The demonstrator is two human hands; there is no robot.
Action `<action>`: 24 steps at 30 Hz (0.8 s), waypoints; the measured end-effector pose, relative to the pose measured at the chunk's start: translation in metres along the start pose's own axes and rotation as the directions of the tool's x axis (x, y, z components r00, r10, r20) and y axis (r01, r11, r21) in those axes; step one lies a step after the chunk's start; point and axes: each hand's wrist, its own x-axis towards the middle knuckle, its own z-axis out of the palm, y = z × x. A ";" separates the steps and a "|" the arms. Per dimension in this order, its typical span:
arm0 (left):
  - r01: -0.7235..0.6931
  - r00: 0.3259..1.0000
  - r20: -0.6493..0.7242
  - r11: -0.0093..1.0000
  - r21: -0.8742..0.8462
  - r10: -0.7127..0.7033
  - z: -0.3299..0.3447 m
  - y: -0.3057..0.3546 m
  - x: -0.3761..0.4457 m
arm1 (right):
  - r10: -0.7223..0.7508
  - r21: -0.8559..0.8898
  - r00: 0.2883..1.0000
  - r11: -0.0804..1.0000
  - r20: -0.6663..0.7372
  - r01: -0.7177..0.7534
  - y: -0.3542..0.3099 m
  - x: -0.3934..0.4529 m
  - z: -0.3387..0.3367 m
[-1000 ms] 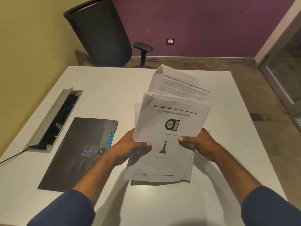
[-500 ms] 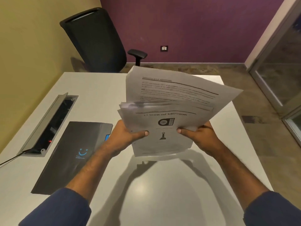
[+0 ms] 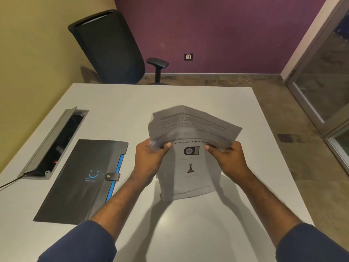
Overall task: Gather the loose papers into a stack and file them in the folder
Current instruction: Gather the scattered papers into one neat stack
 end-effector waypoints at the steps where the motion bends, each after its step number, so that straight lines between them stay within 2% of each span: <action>1: -0.025 0.999 -0.032 1.000 -0.017 0.024 0.004 0.005 0.000 | -0.027 0.001 0.999 1.000 -0.031 0.027 -0.003 0.001 0.002; 4: -0.104 0.991 -0.092 0.994 -0.029 0.101 0.016 0.020 -0.003 | -0.100 -0.011 0.986 0.995 -0.130 0.099 -0.013 -0.001 0.011; 8: -0.222 0.974 -0.057 0.975 -0.021 0.220 0.023 0.022 -0.007 | -0.167 -0.011 0.966 0.986 -0.198 0.168 -0.018 -0.008 0.023; 10: -0.206 0.977 -0.066 0.979 -0.008 0.205 0.020 0.018 -0.008 | -0.155 -0.014 0.972 0.988 -0.177 0.155 -0.012 -0.011 0.023; 13: -0.168 0.985 -0.043 0.985 -0.047 0.166 0.010 0.011 -0.009 | -0.033 0.053 0.989 0.998 -0.146 0.041 0.000 -0.017 0.016; 17: -0.195 0.981 -0.026 0.971 -0.137 0.193 0.004 0.011 -0.005 | -0.041 0.074 0.989 0.996 -0.143 0.052 0.001 -0.017 0.008; 22: -0.163 0.980 -0.140 0.978 -0.132 0.144 0.015 0.025 -0.001 | -0.059 0.041 0.987 0.997 -0.147 0.065 -0.002 -0.012 0.006; 24: -0.106 0.981 -0.175 0.987 -0.122 0.084 0.020 0.032 0.003 | -0.051 0.057 0.988 0.997 -0.145 0.060 0.001 -0.012 0.005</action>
